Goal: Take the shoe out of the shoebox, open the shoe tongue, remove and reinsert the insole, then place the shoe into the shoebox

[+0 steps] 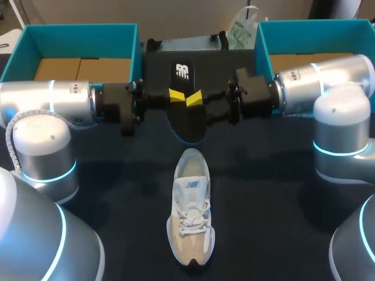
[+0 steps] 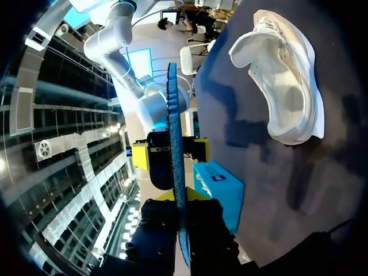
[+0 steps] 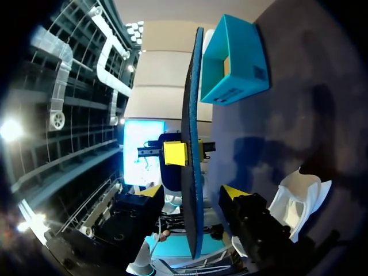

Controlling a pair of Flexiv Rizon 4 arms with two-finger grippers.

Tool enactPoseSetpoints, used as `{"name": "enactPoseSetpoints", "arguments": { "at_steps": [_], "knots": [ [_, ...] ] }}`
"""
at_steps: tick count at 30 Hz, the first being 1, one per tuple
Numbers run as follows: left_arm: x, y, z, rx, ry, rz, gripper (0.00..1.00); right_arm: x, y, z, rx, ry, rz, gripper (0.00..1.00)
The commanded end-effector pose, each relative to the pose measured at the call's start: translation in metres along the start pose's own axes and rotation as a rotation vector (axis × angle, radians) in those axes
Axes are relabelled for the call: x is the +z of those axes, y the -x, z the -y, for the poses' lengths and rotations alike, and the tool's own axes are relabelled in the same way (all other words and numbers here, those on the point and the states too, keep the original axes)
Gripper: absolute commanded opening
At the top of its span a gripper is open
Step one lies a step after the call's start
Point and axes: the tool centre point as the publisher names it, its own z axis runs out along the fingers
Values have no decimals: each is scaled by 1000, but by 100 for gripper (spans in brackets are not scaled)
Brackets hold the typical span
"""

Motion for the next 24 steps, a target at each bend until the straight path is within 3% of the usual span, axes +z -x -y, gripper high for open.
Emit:
{"name": "enactPoseSetpoints", "arguments": {
  "at_steps": [1,3,10,18,24],
  "knots": [
    [5,-3,-3,5,-8,10,0,4,0,0,0,0,1,59],
    [6,-3,-2,7,-9,13,0,4,0,-1,-1,-4,0,50],
    [7,-1,-2,18,-13,20,0,4,3,-1,7,-15,-2,44],
    [9,-1,-2,19,-17,26,0,5,5,0,4,-15,-6,42],
    [9,0,-1,21,-22,26,0,6,5,0,-6,-19,-3,45]
  ]
}}
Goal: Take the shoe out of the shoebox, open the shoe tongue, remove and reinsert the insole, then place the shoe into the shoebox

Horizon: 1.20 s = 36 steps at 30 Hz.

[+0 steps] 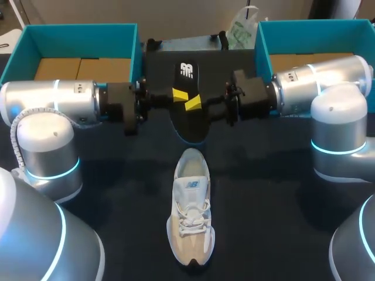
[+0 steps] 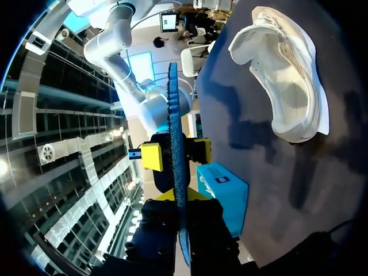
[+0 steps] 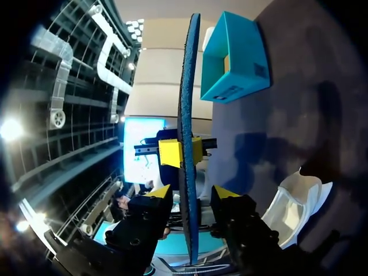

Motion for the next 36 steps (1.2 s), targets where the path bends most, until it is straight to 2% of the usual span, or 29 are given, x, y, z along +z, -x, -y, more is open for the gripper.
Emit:
{"name": "enactPoseSetpoints", "arguments": {
  "at_steps": [1,7,25,33,36],
  "knots": [
    [2,-1,-1,4,-2,2,0,2,1,0,-3,2,1,46],
    [2,-1,0,1,-5,3,0,1,3,1,-13,5,0,47],
    [0,-3,2,-2,-17,-2,0,1,5,-3,-41,9,-1,39],
    [-1,-3,3,0,-15,-2,0,2,6,-3,-42,6,-4,27],
    [-1,-4,3,5,-16,-2,0,2,6,-3,-42,6,-3,26]
  ]
}}
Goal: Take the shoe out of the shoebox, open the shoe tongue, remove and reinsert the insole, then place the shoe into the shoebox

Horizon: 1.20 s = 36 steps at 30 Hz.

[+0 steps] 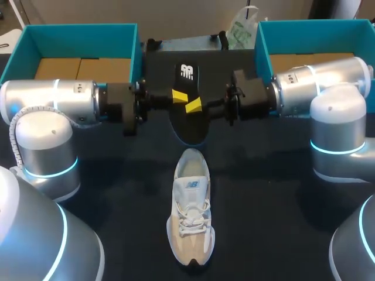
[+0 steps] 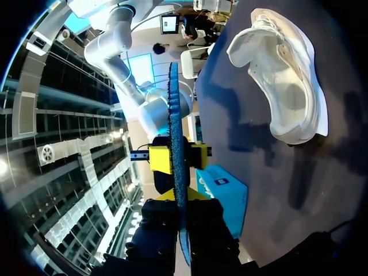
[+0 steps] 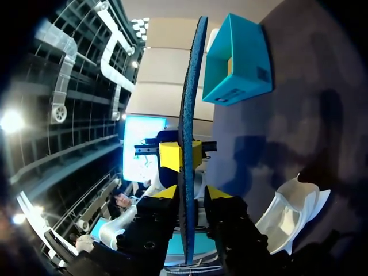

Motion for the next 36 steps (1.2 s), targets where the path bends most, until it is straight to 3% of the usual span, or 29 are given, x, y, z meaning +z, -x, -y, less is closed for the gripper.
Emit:
{"name": "enactPoseSetpoints", "arguments": {
  "at_steps": [1,3,6,8,9,10,11,12,19,23,26,36],
  "knots": [
    [0,-2,1,7,-1,2,0,2,1,-1,0,1,0,25],
    [0,-2,2,10,-3,1,0,2,1,-1,1,1,-1,21],
    [0,-2,3,12,-5,1,0,2,1,-2,-1,5,-1,0],
    [0,-3,3,13,-7,-2,0,2,1,-2,-2,8,-1,0],
    [-1,-3,4,11,-7,-3,7,2,1,-2,-2,9,-1,0],
    [-2,-2,4,10,-7,-3,43,2,1,-2,-3,11,-1,0],
    [-3,-2,5,8,-7,-3,93,2,2,-2,-5,12,-2,0],
    [-4,-1,5,5,-7,-3,100,2,2,-2,-8,15,-4,0],
    [-23,10,11,-66,-11,-28,100,-5,6,1,-34,37,-11,0],
    [-42,16,18,-221,-64,-60,100,-11,8,-1,-60,41,-2,0],
    [-56,17,20,-222,-26,-129,100,-16,10,-4,-133,-7,4,0],
    [-56,17,20,-222,-26,-129,100,-18,12,-6,-143,-20,1,0]
  ]
}}
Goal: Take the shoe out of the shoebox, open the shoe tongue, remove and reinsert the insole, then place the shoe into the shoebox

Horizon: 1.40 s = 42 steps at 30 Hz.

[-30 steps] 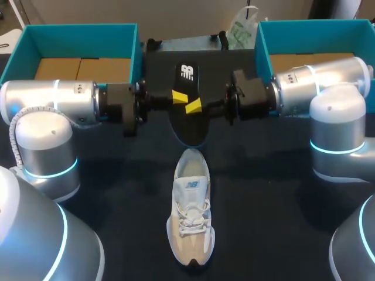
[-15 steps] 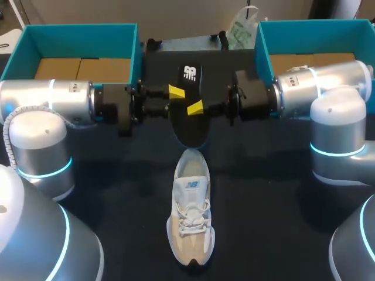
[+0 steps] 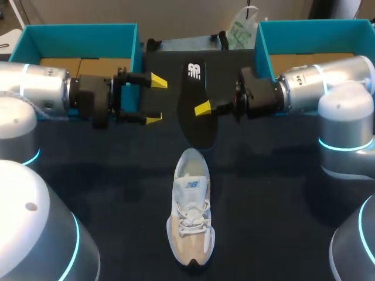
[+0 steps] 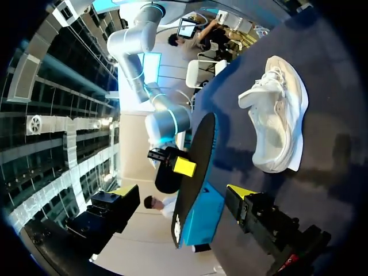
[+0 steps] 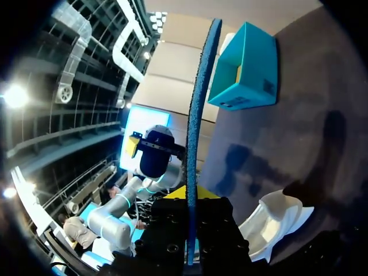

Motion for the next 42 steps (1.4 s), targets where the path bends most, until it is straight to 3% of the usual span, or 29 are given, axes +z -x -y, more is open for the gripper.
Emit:
{"name": "enactPoseSetpoints", "arguments": {
  "at_steps": [1,10,12,13,14,33,42],
  "knots": [
    [-1,-1,2,1,3,-2,100,2,0,-2,1,-4,1,0],
    [-10,-25,16,-444,55,-169,100,-3,7,4,-64,51,15,0],
    [-14,-27,18,-562,77,-231,100,-2,8,6,-92,57,33,0],
    [-20,-29,20,-669,46,-252,100,-1,8,7,-131,52,35,0],
    [-23,-32,20,-727,90,-335,100,-1,7,8,-162,50,36,0],
    [-23,-32,20,-727,90,-335,100,-1,7,9,-196,46,50,0],
    [-25,-65,47,-1032,302,-570,100,-9,15,11,-287,136,87,0]
  ]
}}
